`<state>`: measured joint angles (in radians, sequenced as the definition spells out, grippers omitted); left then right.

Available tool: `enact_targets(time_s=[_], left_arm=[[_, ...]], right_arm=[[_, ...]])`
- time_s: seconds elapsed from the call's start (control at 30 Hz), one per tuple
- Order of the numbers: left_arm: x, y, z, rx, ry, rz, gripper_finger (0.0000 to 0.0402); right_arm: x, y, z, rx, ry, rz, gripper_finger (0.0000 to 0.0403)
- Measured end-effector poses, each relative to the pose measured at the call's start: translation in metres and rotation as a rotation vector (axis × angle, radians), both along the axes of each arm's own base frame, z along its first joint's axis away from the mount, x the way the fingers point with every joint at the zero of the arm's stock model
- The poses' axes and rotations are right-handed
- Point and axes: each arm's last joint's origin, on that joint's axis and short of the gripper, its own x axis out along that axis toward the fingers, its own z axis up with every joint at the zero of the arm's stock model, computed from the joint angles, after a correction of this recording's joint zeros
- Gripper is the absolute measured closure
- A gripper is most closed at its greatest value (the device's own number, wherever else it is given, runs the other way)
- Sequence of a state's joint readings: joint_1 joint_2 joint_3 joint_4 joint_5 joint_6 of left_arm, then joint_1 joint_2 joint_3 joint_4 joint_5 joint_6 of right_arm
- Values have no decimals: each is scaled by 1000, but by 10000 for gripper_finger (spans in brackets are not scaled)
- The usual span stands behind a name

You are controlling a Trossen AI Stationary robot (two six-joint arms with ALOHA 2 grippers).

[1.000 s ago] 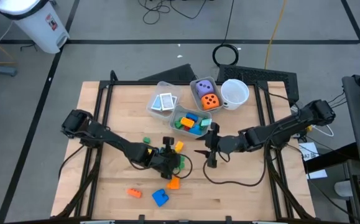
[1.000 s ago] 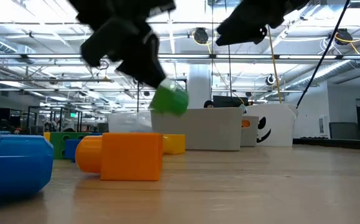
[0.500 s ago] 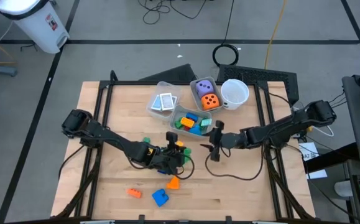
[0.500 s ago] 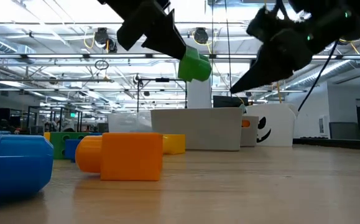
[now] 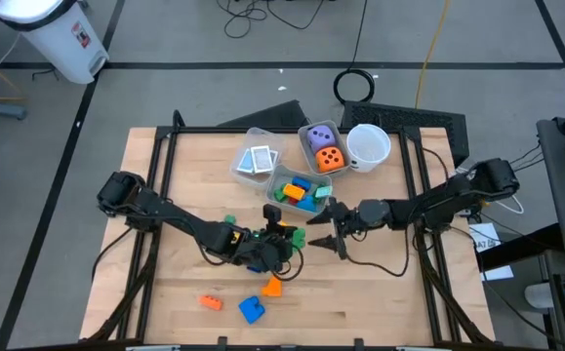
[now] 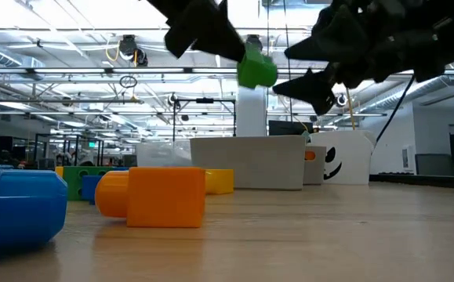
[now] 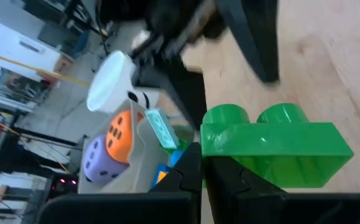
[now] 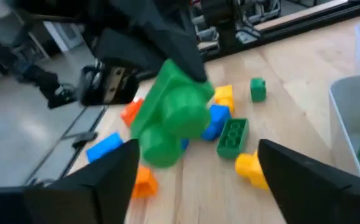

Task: Pick & Place Toys
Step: Put the green game piece into the bottom gray bin

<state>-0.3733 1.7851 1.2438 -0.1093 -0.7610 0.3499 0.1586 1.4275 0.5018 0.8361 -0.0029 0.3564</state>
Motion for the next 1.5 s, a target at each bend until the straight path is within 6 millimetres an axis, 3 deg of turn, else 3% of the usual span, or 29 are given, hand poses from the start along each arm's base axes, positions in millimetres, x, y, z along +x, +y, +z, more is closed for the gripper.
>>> enact_targets(time_s=[0.23,0.5,0.67,0.93,1.0,1.13,1.3,1.5], left_arm=[[3,3,3,22,-24,-1,395],[5,7,3,20,-29,10,394],[5,6,4,6,-38,15,381],[5,6,4,-87,-86,49,371],[5,5,4,-129,-106,68,364],[4,6,5,-197,-132,91,320],[-9,16,16,-226,-130,196,232],[-23,27,31,-379,-109,81,161]], right_arm=[[18,5,-5,44,-16,75,59],[36,9,1,41,-39,100,81],[36,9,1,24,-42,102,138],[36,9,0,21,-35,100,280],[36,8,-1,16,-29,102,297],[36,5,-3,-13,-13,99,298],[35,0,-2,-22,15,79,298],[35,-11,1,-72,2,51,293]])
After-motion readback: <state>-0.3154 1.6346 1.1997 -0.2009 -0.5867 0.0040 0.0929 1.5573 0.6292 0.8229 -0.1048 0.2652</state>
